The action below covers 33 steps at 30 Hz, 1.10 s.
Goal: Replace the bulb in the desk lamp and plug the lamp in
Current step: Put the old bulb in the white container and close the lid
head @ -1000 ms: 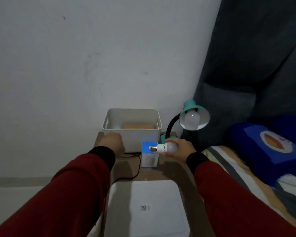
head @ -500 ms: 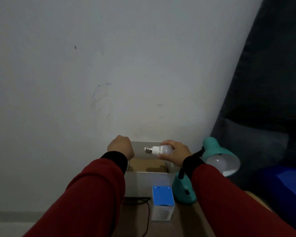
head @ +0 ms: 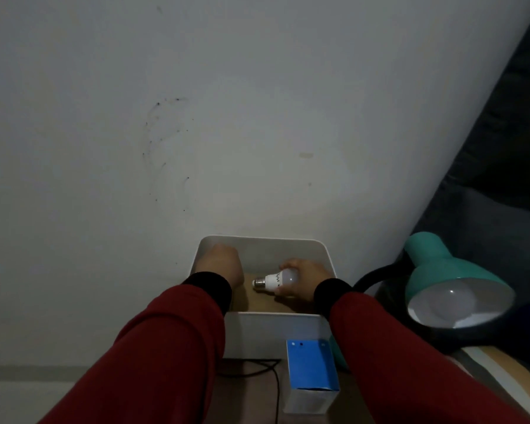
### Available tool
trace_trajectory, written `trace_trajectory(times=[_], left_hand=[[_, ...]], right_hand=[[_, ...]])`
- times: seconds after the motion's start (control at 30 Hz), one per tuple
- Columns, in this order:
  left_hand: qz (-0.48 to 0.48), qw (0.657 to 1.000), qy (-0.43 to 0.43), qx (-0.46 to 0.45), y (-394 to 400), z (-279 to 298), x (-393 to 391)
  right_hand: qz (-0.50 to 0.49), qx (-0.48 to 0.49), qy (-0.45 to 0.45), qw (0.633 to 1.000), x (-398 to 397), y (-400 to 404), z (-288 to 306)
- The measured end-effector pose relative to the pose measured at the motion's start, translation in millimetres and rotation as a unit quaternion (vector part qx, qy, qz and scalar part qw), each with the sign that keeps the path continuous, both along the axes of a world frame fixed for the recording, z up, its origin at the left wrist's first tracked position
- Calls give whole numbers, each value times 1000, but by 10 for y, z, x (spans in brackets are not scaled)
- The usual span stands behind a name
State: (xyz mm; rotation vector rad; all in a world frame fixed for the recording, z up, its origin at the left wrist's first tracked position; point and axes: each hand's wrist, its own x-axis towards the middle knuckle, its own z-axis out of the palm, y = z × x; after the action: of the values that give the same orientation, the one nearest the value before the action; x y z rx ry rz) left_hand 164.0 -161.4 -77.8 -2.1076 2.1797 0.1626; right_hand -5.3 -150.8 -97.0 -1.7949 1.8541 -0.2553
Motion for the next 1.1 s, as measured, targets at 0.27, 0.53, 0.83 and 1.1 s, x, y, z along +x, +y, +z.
trace_trajectory(times=[0.27, 0.53, 0.83, 1.1], left_hand=[[8, 1000, -3, 16, 24, 14, 11], [5, 999, -12, -38, 269, 348, -56], [32, 997, 19, -69, 870, 1055, 25], [44, 994, 53, -89, 1682, 1373, 150]], right_hand=[[26, 20, 64, 997, 31, -17, 42], [95, 24, 259, 961, 67, 130, 559], [80, -14, 296, 952, -9, 736, 1293], [36, -66, 264, 962, -128, 1583, 1666]])
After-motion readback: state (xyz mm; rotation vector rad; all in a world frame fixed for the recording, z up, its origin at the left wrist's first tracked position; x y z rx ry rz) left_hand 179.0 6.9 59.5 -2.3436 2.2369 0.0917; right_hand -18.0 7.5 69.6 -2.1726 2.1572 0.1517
